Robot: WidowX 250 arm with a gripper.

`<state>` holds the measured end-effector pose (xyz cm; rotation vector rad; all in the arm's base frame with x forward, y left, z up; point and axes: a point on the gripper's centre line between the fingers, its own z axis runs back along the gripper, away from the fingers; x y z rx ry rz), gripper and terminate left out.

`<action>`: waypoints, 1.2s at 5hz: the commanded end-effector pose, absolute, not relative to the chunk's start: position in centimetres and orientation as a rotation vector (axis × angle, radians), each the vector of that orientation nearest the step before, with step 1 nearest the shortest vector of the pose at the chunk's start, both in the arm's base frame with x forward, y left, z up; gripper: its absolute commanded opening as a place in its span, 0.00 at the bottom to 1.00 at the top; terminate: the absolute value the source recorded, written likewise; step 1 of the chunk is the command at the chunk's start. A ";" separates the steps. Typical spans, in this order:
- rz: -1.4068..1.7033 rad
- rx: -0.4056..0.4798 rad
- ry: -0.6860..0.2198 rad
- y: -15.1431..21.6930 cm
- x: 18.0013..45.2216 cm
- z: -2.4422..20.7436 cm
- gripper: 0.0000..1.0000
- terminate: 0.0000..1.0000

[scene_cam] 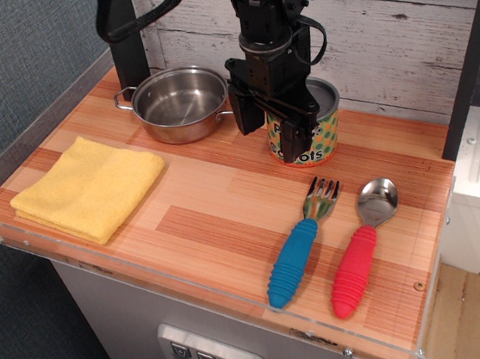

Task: Move the can to the right of the silver pot up against the wall.

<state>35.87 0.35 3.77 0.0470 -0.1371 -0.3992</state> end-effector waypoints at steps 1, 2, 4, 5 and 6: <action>-0.371 0.056 -0.206 0.4 35.4 7.2 1.00 0.00; -0.334 0.078 -0.207 0.9 34.5 8.5 1.00 0.00; -0.206 0.081 -0.215 3.3 33.2 10.4 1.00 0.00; -0.112 0.091 -0.241 5.6 33.0 11.3 1.00 0.00; 0.010 0.117 -0.238 8.5 32.0 12.0 1.00 0.00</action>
